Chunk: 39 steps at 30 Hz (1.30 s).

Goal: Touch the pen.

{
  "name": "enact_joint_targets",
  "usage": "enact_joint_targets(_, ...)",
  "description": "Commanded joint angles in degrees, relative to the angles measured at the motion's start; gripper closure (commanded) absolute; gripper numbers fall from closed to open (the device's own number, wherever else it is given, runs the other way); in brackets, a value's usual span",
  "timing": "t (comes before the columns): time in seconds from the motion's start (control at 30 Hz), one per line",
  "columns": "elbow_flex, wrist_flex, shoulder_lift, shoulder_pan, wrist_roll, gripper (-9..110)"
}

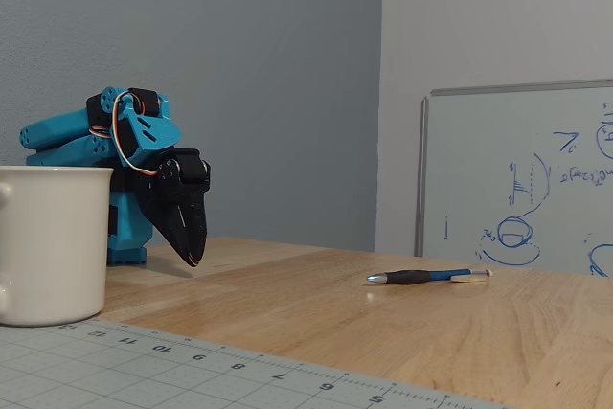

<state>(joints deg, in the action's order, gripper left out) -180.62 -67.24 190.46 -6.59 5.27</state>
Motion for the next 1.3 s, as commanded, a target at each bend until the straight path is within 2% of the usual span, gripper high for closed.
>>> enact_joint_targets(0.0, 0.79, 0.0, 1.67, 0.53, 0.18, 101)
enact_joint_targets(0.5, 6.77, 0.0, -1.58, 0.62, 0.79, 101)
enact_joint_targets(0.63, 13.97, 0.0, -11.07, 1.93, 0.79, 101)
enact_joint_targets(0.9, 31.29, 0.0, -30.76, 11.34, -0.09, 101)
enact_joint_targets(1.27, 55.72, 0.0, -57.13, 12.04, 0.35, 101)
